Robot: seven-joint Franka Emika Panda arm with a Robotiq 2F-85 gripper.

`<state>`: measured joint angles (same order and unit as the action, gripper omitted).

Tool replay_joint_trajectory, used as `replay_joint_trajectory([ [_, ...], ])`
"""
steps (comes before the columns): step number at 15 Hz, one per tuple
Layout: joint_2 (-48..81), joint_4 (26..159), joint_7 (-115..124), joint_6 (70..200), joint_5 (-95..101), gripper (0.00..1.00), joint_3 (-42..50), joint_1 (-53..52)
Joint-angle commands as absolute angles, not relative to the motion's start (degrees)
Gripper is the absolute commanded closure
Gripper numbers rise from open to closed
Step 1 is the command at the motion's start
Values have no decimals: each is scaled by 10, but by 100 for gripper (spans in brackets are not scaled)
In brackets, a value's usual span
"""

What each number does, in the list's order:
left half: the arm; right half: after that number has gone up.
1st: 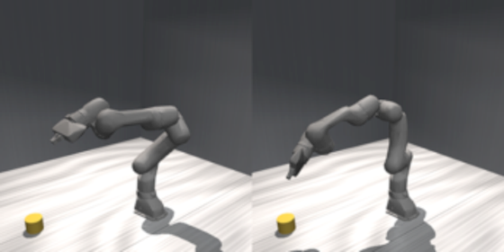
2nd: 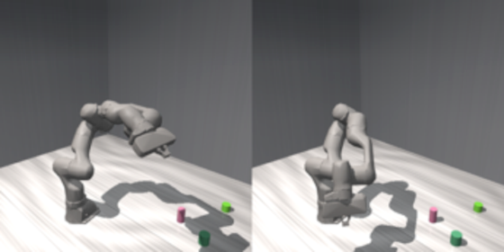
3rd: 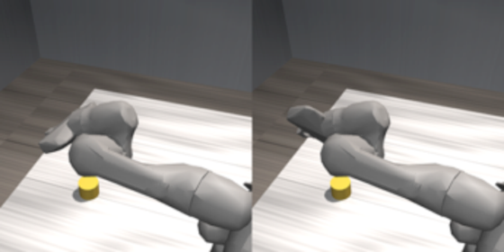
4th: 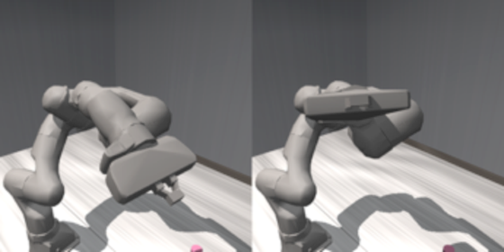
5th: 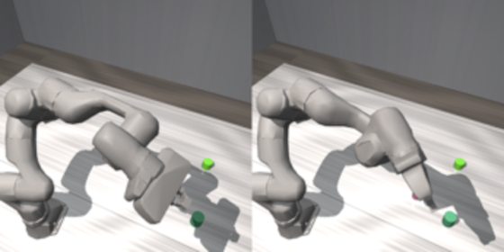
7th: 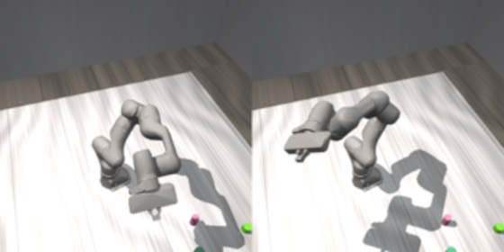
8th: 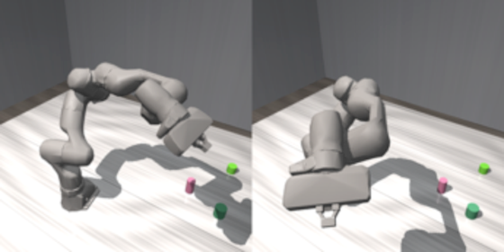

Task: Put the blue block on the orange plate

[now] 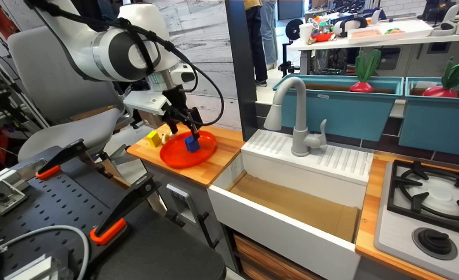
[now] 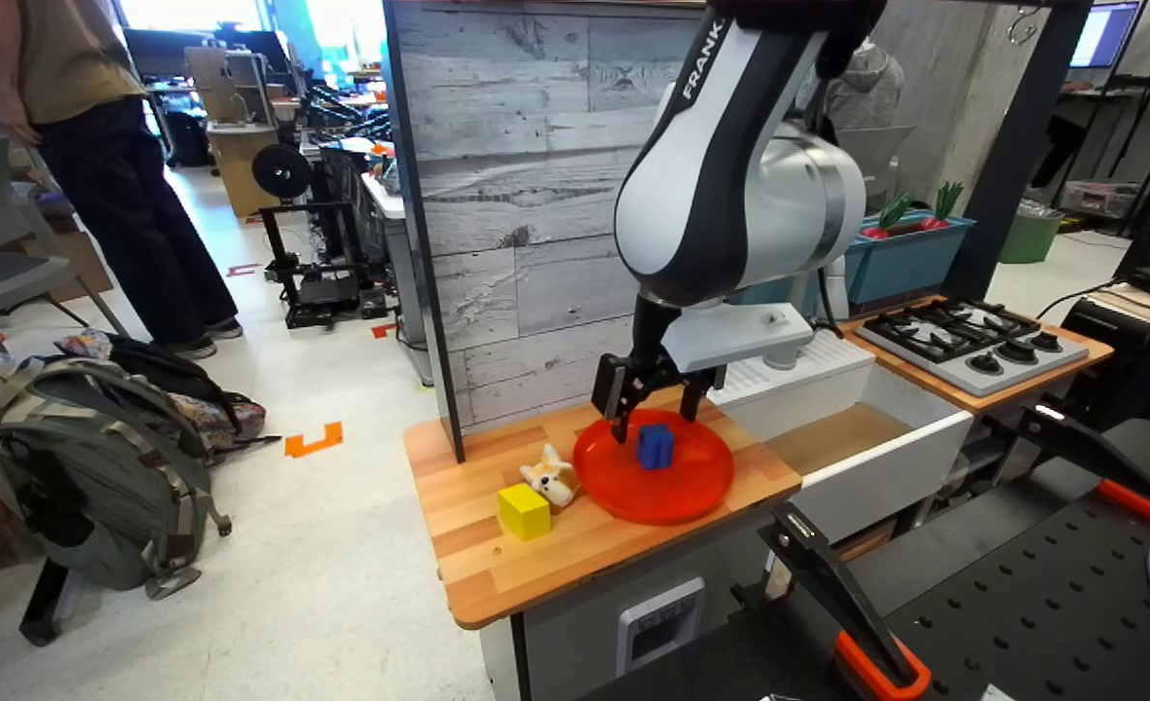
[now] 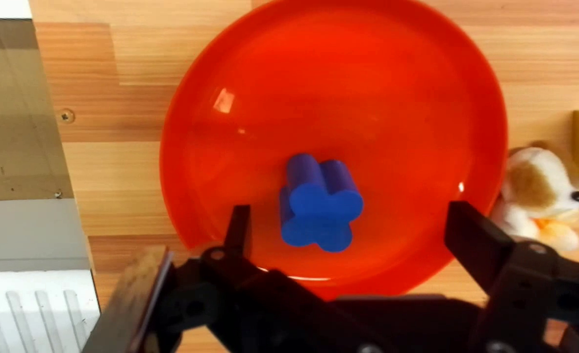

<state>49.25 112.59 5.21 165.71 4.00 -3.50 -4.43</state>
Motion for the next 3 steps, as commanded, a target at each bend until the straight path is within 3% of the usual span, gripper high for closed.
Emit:
replay_joint_trajectory([
  [1,486,1131,42,1655,27,0,-31,-52],
  [3,488,1129,42,1655,27,0,-30,-52],
])
